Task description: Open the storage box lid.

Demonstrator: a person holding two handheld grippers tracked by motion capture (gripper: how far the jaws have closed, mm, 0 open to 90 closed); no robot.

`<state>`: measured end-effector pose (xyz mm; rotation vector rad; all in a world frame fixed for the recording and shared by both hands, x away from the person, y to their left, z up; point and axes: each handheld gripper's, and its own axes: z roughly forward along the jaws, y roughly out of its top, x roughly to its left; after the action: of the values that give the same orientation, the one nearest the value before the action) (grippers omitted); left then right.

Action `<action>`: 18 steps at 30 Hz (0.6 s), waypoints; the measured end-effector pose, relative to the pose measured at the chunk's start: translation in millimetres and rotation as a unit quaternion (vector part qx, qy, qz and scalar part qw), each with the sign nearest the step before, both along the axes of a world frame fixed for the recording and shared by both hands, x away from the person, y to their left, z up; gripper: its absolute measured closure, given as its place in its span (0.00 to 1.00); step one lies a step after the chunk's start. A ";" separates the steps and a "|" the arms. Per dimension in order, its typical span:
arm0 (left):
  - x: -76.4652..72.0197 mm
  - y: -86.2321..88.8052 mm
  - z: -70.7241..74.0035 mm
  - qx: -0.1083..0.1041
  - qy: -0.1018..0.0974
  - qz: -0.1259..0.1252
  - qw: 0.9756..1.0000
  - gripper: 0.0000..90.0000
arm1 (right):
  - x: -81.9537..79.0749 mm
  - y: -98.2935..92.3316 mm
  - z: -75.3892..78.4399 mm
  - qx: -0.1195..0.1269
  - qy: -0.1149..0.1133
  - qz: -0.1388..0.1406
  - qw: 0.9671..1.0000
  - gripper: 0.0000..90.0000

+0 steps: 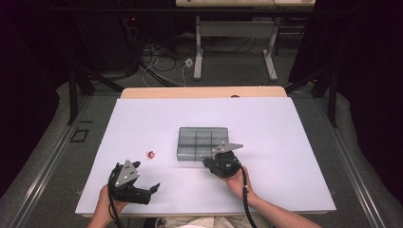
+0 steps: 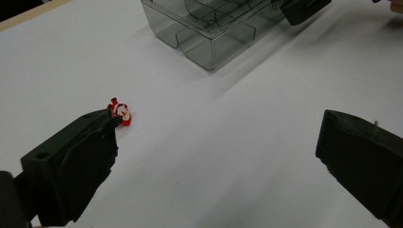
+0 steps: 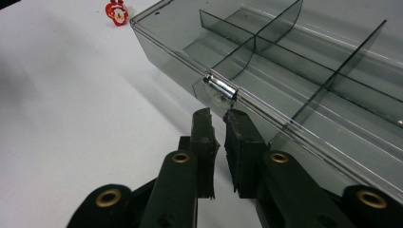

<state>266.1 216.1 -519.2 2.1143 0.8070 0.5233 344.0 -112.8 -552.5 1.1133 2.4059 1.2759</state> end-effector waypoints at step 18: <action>0.0 -0.3 0.0 0.000 0.001 -0.001 1.000 0.00 | -1.9 -1.3 3.2 0.021 -0.013 -0.008 1.000 0.92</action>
<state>266.1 215.8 -519.2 2.1157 0.8059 0.5191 342.1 -114.1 -549.3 1.1175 2.3562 1.3343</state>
